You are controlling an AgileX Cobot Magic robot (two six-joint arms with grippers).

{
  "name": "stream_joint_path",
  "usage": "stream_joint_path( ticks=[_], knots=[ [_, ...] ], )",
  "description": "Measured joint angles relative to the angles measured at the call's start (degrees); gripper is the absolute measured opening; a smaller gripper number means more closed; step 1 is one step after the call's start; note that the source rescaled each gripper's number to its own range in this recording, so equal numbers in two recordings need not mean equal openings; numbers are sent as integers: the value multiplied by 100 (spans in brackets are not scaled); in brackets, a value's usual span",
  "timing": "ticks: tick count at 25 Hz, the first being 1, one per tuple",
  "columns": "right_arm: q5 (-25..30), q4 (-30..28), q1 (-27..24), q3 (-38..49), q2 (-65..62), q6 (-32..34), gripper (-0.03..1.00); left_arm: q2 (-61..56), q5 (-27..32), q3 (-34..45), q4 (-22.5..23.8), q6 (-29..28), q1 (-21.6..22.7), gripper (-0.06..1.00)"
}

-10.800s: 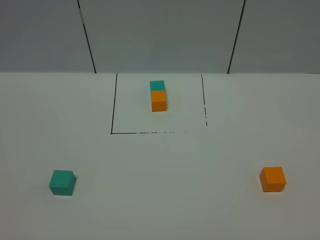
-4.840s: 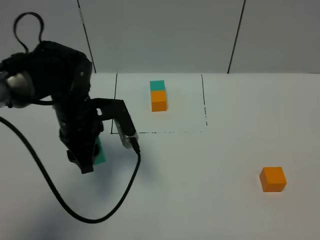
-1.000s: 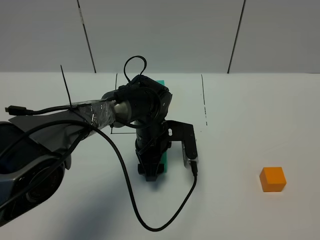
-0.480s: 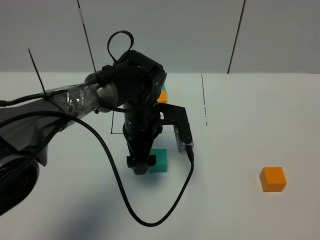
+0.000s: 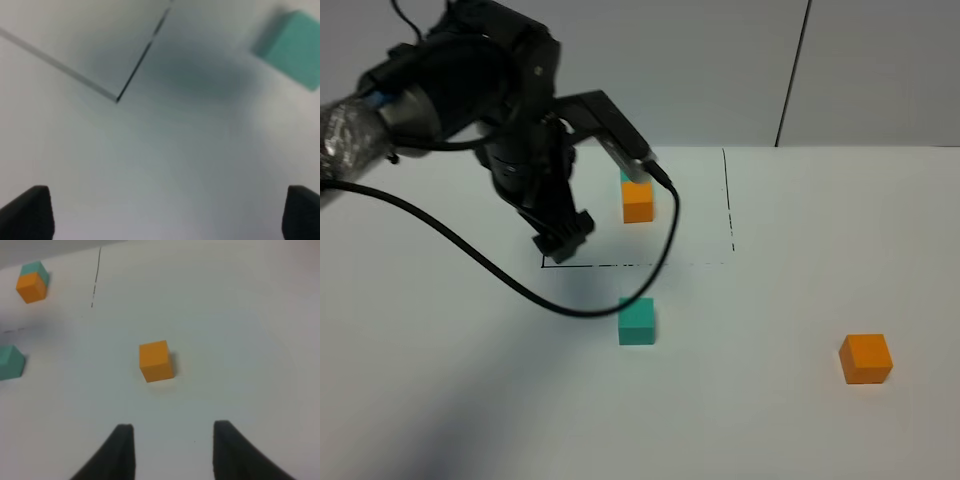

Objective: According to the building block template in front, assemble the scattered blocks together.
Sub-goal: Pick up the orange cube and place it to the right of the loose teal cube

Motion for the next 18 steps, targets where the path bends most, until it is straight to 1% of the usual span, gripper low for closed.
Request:
stream_joint_path(
  ticks=[3, 5, 7, 9, 12, 15, 18],
  knots=[
    [0, 0, 0, 0, 0, 0, 0, -247, 11, 0, -63, -458, 642, 99],
    [0, 0, 0, 0, 0, 0, 0, -474, 11, 59, -318, -702, 1090, 98],
    [0, 0, 0, 0, 0, 0, 0, -849, 11, 300, -566, -823, 1450, 98],
    [0, 0, 0, 0, 0, 0, 0, -1294, 13, 688, -686, -850, 1777, 97],
    [0, 0, 0, 0, 0, 0, 0, -2112, 13, 1560, -749, -964, 2184, 95],
    [0, 0, 0, 0, 0, 0, 0, -3184, -37, 2506, -757, -1288, 2549, 94],
    [0, 0, 0, 0, 0, 0, 0, -4390, -380, 3428, -745, -1588, 2671, 93]
  ],
)
